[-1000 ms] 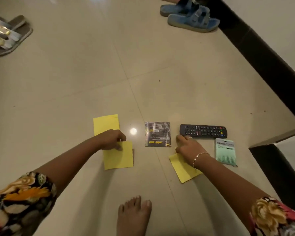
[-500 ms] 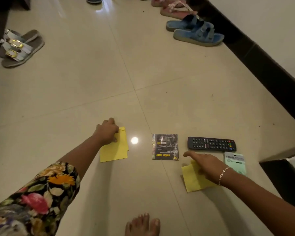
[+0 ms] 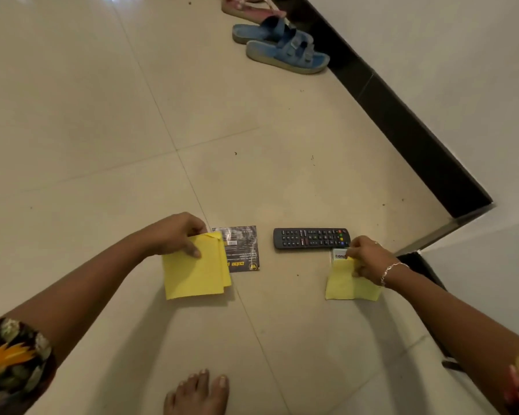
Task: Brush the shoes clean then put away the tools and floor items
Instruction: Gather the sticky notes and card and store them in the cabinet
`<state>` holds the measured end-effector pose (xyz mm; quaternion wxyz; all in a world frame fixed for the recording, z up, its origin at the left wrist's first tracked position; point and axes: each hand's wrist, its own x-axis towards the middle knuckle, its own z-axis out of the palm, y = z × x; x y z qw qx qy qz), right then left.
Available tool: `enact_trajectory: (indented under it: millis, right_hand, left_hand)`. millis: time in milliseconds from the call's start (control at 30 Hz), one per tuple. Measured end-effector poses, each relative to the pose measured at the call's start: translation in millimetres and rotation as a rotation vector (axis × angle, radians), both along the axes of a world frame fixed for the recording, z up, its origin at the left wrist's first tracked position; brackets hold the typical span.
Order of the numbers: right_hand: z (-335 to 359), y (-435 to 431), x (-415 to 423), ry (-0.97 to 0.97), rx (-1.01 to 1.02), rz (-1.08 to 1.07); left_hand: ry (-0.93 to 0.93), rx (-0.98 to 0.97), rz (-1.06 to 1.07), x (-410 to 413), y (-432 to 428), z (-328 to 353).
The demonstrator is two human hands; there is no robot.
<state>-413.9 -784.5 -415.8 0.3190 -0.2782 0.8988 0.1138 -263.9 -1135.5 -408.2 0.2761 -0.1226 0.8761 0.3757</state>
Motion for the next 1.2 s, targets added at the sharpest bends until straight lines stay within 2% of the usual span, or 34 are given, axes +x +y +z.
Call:
enact_trajectory:
  millis: [200, 467, 667, 800, 933, 1000, 1033, 1067, 1133, 1200]
  right_hand:
    - [-22, -6, 5, 0.071, -0.005, -0.022]
    - [-31, 5, 7, 0.102, 0.025, -0.058]
    - [-24, 9, 6, 0.069, 0.061, -0.063]
    - [-14, 3, 6, -0.001, 0.034, -0.052]
    - [-1, -11, 8, -0.146, -0.100, -0.055]
    - [5, -20, 10, -0.162, -0.146, -0.033]
    - [7, -25, 12, -0.149, -0.160, -0.014]
    - [9, -29, 13, -0.128, -0.171, 0.006]
    - [12, -37, 14, -0.097, -0.195, 0.037]
    - [15, -43, 16, -0.093, -0.204, 0.063]
  left_hand:
    - [0.018, -0.089, -0.109, -33, 35, -9]
    - [0.072, -0.426, -0.231, -59, 61, -41]
    - [0.031, -0.479, -0.251, -59, 63, -46]
    - [0.011, -0.333, -0.139, -56, 59, -40]
    - [0.013, -0.116, 0.035, -42, 45, -31]
    - [0.131, -0.065, 0.186, -34, 38, -19]
    - [0.240, -0.104, 0.242, -29, 37, -10]
    - [0.360, -0.181, 0.234, -25, 37, -1]
    - [0.488, -0.310, 0.028, -16, 42, 10]
    - [0.343, -0.351, -0.220, -6, 51, 11]
